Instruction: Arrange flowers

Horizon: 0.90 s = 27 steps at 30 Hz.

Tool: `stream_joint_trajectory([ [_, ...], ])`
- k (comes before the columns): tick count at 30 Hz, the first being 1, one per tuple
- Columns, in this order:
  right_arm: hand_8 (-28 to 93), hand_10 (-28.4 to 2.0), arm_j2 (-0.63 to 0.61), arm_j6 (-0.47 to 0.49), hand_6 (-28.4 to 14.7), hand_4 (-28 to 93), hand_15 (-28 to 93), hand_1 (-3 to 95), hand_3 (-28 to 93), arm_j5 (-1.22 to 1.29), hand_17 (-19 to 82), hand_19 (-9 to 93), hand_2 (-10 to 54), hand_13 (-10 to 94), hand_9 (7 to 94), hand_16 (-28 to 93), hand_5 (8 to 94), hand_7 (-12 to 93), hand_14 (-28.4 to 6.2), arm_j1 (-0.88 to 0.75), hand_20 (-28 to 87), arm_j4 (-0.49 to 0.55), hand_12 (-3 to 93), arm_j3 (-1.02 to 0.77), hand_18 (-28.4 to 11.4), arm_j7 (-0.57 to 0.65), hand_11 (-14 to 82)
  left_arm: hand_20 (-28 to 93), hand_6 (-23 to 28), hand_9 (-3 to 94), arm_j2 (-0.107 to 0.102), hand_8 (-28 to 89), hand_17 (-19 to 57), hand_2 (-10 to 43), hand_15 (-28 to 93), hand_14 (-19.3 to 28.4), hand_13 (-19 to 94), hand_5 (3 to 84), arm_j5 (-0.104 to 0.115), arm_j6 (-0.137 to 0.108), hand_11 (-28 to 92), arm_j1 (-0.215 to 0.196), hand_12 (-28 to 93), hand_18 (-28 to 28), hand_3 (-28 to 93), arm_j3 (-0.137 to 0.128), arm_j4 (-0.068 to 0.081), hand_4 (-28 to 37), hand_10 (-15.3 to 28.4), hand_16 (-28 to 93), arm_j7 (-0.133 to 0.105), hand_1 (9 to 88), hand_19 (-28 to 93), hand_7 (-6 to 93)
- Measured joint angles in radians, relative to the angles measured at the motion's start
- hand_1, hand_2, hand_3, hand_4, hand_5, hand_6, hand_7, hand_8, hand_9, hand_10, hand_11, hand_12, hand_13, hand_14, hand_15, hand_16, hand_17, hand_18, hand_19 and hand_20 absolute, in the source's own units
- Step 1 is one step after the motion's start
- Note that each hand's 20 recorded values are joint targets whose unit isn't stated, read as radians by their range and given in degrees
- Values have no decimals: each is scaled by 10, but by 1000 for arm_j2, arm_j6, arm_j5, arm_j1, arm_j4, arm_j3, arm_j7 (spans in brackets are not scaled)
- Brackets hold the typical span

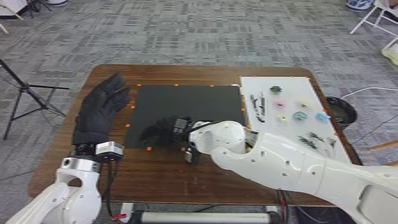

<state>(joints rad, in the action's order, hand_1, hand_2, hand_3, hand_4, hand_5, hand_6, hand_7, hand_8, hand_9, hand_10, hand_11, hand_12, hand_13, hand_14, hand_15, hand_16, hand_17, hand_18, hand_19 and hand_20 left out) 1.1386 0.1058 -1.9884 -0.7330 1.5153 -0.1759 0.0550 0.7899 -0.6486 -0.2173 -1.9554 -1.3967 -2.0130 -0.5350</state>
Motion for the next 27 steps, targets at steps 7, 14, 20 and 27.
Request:
stream_joint_trajectory([
  [7, -126, -107, 7, 5, 44, -82, 903, 264, 932, 34, 401, 932, 250, 792, 811, 322, 330, 135, -103, -16, 498, 6, 322, 4, -241, 24, 705, 139, 34, 245, 4, -81, -98, -37, 293, 134, 192, 321, -1, 4, 199, 2, 187, 195, 686, 0, 1, -270, 114, 53, 10, 244, 377, 185],
  [14, -125, -105, 17, 26, 42, -86, 900, 259, 932, 31, 405, 932, 253, 794, 813, 322, 331, 134, -101, -22, 497, 13, 320, -1, -240, 42, 702, 139, 34, 245, 6, -81, -98, -37, 293, 134, 192, 321, -2, 8, 198, 2, 187, 194, 686, 0, 3, -270, 115, 53, 16, 244, 378, 185],
  [20, -124, -105, 31, 53, 39, -89, 899, 256, 932, 8, 411, 932, 254, 799, 818, 321, 341, 135, -99, -22, 499, 10, 318, 5, -240, 68, 702, 139, 34, 245, 6, -81, -98, -37, 293, 134, 191, 321, -2, 13, 198, 7, 187, 194, 687, 5, 6, -269, 114, 53, 20, 244, 378, 185],
  [27, -127, -105, 48, 73, 39, -89, 899, 255, 932, -15, 414, 932, 256, 801, 821, 321, 361, 139, -99, -13, 505, 12, 319, 8, -241, 109, 702, 138, 33, 245, 6, -81, -98, -37, 293, 134, 192, 320, -2, 16, 197, 13, 188, 194, 687, 10, 9, -270, 114, 54, 23, 244, 378, 187],
])
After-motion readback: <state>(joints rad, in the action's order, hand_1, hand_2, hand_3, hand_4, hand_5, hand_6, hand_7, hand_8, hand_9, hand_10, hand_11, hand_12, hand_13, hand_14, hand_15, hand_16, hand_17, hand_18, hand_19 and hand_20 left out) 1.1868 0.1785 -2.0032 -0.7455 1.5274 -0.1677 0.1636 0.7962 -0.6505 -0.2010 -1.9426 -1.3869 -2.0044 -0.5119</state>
